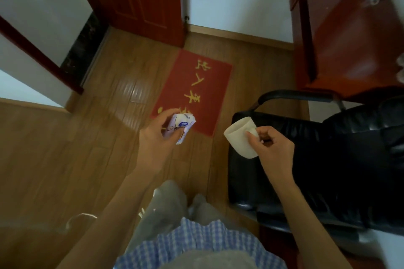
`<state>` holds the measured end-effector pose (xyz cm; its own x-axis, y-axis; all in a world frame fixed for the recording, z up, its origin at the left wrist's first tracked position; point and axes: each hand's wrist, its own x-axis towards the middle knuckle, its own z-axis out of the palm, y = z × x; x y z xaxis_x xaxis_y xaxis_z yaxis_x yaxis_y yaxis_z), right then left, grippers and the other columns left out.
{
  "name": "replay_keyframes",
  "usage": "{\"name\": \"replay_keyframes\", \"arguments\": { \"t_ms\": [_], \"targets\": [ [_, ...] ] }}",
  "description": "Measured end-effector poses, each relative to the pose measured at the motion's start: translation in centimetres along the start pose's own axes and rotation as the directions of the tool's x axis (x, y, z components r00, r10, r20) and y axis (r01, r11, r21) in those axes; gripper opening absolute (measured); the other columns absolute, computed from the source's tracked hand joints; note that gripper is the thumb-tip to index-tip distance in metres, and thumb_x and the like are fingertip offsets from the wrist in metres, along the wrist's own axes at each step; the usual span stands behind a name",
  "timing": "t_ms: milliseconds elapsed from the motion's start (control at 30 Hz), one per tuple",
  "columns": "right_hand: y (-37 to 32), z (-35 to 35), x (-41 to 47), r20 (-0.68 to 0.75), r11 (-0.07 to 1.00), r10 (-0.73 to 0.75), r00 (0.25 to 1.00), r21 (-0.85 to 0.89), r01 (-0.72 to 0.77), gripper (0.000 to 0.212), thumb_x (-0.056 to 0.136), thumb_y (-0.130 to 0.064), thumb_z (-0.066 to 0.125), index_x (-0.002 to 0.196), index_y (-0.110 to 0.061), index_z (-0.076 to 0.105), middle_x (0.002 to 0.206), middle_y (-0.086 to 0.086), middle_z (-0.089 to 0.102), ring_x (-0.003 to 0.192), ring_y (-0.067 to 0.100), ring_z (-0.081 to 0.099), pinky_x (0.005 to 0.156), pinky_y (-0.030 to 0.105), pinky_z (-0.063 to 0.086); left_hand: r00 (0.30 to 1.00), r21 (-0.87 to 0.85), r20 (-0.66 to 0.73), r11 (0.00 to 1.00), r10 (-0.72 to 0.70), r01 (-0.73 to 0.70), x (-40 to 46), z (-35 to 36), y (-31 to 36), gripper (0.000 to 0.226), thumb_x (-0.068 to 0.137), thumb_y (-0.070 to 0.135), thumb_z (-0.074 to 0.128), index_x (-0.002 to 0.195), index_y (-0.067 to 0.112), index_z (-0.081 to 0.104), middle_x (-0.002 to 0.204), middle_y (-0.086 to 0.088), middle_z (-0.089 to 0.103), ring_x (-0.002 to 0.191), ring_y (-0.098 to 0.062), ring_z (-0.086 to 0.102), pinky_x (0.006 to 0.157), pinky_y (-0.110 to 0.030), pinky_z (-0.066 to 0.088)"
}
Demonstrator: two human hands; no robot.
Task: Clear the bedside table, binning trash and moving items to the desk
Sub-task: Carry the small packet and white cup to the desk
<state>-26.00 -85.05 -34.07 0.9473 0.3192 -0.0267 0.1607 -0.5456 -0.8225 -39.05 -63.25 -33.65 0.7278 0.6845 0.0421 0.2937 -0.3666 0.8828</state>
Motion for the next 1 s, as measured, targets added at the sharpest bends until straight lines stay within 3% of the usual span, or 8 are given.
{"name": "replay_keyframes", "arguments": {
  "t_ms": [67, 233, 300, 433, 600, 800, 900, 1000],
  "targets": [
    [-0.5, 0.5, 2.7, -0.006, 1.0, 0.004, 1.0, 0.021, -0.003, 0.004, 0.083, -0.02, 0.07, 0.084, -0.017, 0.068, 0.08, -0.002, 0.067, 0.075, 0.014, 0.063, 0.066, 0.042, 0.057, 1.0, 0.019, -0.012, 1.0, 0.024, -0.024, 2.7, 0.1, -0.1, 0.037, 0.078, 0.008, 0.072, 0.113, 0.018, 0.065, 0.101, 0.004, 0.069, 0.088, -0.008, 0.065, 0.075, -0.02, 0.054],
    [-1.9, 3.0, 9.7, -0.002, 0.999, 0.018, 1.0, 0.034, -0.018, 0.005, 0.083, -0.022, 0.071, 0.086, -0.02, 0.067, 0.082, -0.004, 0.067, 0.076, 0.014, 0.062, 0.068, 0.042, 0.056, 1.0, -0.023, 0.026, 1.0, 0.017, -0.017, 10.8, 0.9, -0.2, 0.035, 0.08, 0.008, 0.072, 0.113, 0.017, 0.065, 0.099, 0.01, 0.066, 0.087, 0.006, 0.061, 0.073, -0.007, 0.047],
    [-2.8, 4.1, 12.6, -0.022, 0.999, 0.024, 0.999, 0.045, -0.023, 0.006, 0.083, -0.023, 0.071, 0.086, -0.02, 0.067, 0.083, -0.003, 0.067, 0.076, 0.014, 0.063, 0.067, 0.039, 0.056, 0.998, -0.028, 0.048, 0.998, 0.051, -0.05, 14.8, 1.2, -0.6, 0.035, 0.08, 0.008, 0.071, 0.113, 0.016, 0.065, 0.098, 0.01, 0.066, 0.087, 0.005, 0.06, 0.072, -0.005, 0.045],
    [-5.7, 6.2, 18.1, -0.123, 0.996, 0.067, 0.99, 0.069, -0.059, 0.006, 0.082, -0.022, 0.072, 0.083, -0.021, 0.066, 0.08, -0.002, 0.067, 0.074, 0.015, 0.061, 0.061, 0.028, 0.051, 0.982, 0.0, 0.114, 0.988, 0.152, -0.153, 23.7, 1.5, -0.7, 0.036, 0.078, 0.008, 0.072, 0.114, 0.013, 0.066, 0.101, 0.004, 0.067, 0.087, -0.003, 0.062, 0.071, -0.004, 0.044],
    [-9.3, 8.4, 24.6, -0.269, 0.988, 0.126, 0.955, 0.119, -0.097, 0.006, 0.082, -0.017, 0.072, 0.081, -0.02, 0.067, 0.076, -0.005, 0.066, 0.07, 0.015, 0.06, 0.06, 0.023, 0.048, 0.945, -0.041, 0.265, 0.982, 0.191, -0.186, 33.9, 2.3, 0.5, 0.034, 0.079, 0.013, 0.071, 0.111, 0.023, 0.064, 0.098, 0.019, 0.063, 0.088, 0.009, 0.058, 0.071, -0.003, 0.042],
    [-11.4, 9.8, 31.1, -0.309, 0.975, 0.201, 0.93, 0.158, -0.158, 0.008, 0.082, -0.018, 0.072, 0.079, -0.022, 0.066, 0.076, -0.002, 0.065, 0.062, 0.001, 0.057, 0.048, 0.014, 0.046, 0.902, -0.065, 0.381, 0.979, 0.203, -0.192, 43.3, 5.8, 1.6, 0.036, 0.079, 0.013, 0.071, 0.112, 0.026, 0.064, 0.104, 0.013, 0.065, 0.09, 0.008, 0.059, 0.073, -0.008, 0.044],
    [-10.9, 10.2, 34.5, -0.283, 0.971, 0.217, 0.934, 0.157, -0.178, 0.017, 0.082, -0.018, 0.072, 0.076, -0.031, 0.063, 0.076, -0.006, 0.064, 0.065, 0.004, 0.059, 0.053, 0.018, 0.049, 0.89, -0.068, 0.388, 0.971, 0.238, -0.23, 46.7, 8.1, 2.1, 0.034, 0.079, 0.011, 0.071, 0.11, 0.021, 0.065, 0.102, 0.009, 0.067, 0.086, 0.005, 0.059, 0.072, -0.004, 0.043],
    [-10.0, 10.1, 39.0, -0.271, 0.969, 0.233, 0.934, 0.145, -0.199, 0.021, 0.08, -0.018, 0.073, 0.075, -0.034, 0.061, 0.077, -0.011, 0.064, 0.071, 0.001, 0.059, 0.058, 0.011, 0.048, 0.89, -0.085, 0.379, 0.967, 0.254, -0.24, 50.7, 10.8, 3.1, 0.033, 0.078, 0.01, 0.072, 0.109, 0.019, 0.066, 0.101, 0.007, 0.068, 0.088, -0.002, 0.062, 0.074, -0.011, 0.048]
  ]
}}
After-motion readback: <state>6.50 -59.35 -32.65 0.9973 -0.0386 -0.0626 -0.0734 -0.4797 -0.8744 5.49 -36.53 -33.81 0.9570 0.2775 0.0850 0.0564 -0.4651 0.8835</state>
